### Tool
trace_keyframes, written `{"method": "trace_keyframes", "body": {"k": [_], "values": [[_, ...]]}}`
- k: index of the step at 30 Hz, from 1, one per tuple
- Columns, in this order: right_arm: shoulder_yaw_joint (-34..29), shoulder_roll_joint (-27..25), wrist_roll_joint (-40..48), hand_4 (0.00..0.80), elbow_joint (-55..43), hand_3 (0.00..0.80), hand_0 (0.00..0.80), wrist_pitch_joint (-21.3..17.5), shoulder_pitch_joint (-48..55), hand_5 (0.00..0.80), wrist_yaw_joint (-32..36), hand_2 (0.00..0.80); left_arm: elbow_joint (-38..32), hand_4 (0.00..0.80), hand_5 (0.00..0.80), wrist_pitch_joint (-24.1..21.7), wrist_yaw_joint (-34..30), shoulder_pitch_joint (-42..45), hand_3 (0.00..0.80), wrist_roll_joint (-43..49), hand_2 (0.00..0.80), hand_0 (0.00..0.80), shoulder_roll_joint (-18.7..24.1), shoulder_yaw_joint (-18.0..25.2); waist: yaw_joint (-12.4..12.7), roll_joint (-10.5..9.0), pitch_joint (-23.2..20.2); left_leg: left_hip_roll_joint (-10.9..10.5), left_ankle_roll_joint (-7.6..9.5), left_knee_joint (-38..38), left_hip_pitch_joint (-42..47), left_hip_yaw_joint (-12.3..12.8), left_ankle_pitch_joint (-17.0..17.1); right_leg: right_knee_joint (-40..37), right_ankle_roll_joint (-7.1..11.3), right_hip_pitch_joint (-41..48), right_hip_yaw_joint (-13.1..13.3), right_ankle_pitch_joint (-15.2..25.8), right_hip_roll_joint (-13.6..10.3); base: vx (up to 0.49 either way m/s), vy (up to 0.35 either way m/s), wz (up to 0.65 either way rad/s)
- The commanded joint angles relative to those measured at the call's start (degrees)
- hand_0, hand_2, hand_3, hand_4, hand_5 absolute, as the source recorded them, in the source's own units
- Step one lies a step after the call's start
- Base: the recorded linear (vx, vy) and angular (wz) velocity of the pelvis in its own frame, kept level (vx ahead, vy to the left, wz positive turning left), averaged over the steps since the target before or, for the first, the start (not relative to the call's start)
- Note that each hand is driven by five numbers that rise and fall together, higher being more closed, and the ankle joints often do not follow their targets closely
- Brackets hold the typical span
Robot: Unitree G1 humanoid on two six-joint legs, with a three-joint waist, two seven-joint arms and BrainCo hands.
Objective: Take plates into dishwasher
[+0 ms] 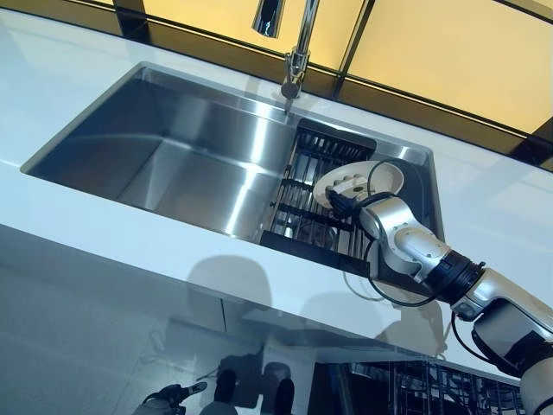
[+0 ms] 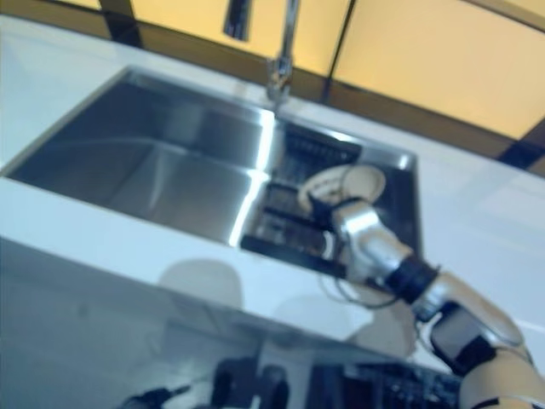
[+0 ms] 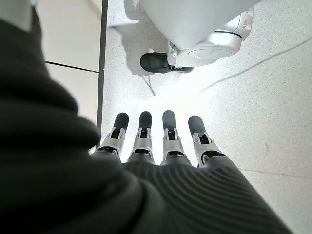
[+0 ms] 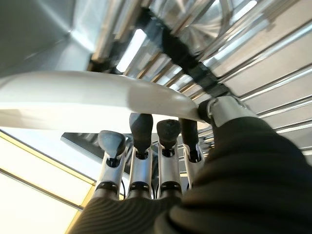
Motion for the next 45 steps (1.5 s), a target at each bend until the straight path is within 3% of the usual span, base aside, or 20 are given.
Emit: {"method": "trace_keyframes", "body": {"k": [1,7,13,19,26,45], "values": [[-2.1,-3.2,5.6,0.8,-1.5,0.8,0.8,2.0,-6.9,0.8,-2.7,0.8,1.4,0.0,0.0,-0.2,0.6,-0.2,0.0,2.4,0.0,0.0,0.3,-1.5,-0.9,0.27,-1.7,-1.0,4.29,-3.4,2.4,4.7,-3.7,-0.2,2.82,0.1,2.2,-0.7,1.4,0.0,0.0,0.0],[-6.2,-6.1,21.1,0.8,-6.1,0.8,0.8,2.6,-6.0,0.8,-5.3,0.8,1.3,0.0,0.0,-0.2,0.5,0.5,0.0,2.5,0.0,0.0,0.6,-0.6,-1.8,0.1,-1.9,-0.8,4.27,-3.4,3.0,5.2,-3.9,-0.2,2.81,0.5,2.8,-0.7,1.5,0.017,-0.003,-0.05],[-10.3,-6.9,32.7,0.8,-5.6,0.8,0.8,0.6,-5.8,0.8,-10.5,0.8,1.8,0.0,0.0,-0.5,0.2,1.2,0.0,3.1,0.0,0.0,1.1,0.0,-2.2,-0.13,-2.5,-0.8,4.33,-3.4,3.6,5.7,-4.3,-0.2,2.76,0.9,3.4,-0.8,1.7,0.025,-0.008,-0.07],[-15.3,-5.8,51.7,0.8,-2.9,0.8,0.8,-0.4,-5.1,0.8,-16.5,0.8,2.2,0.0,0.0,-1.1,-0.1,2.2,0.0,3.2,0.0,0.0,1.1,-0.2,-2.4,-0.07,-3.1,-0.8,4.41,-3.4,4.5,5.9,-4.5,-0.1,2.63,1.5,3.8,-0.8,1.7,0.035,-0.004,-0.04],[-20.5,-2.9,60.3,0.8,-1.6,0.8,0.8,-0.7,-3.3,0.8,-20.5,0.8,2.6,0.0,0.0,-1.7,0.1,3.1,0.0,2.8,0.0,0.0,0.9,-0.8,-2.6,0.31,-3.4,-0.7,4.53,-3.4,5.3,6.2,-4.9,0.1,2.51,2.0,4.2,-1.0,1.7,0.026,0.002,-0.05],[-27.7,-2.6,81.9,0.8,3.8,0.8,0.8,-3.6,-2.6,0.8,-27.3,0.8,4.6,0.0,0.0,-2.8,-0.6,4.8,0.0,3.0,0.0,0.0,0.8,-1.7,-3.5,0.91,-5.7,-0.9,4.86,-3.4,7.4,7.3,-5.7,0.5,2.69,3.1,6.1,-1.1,2.1,0.03,-0.001,-0.06]]}}
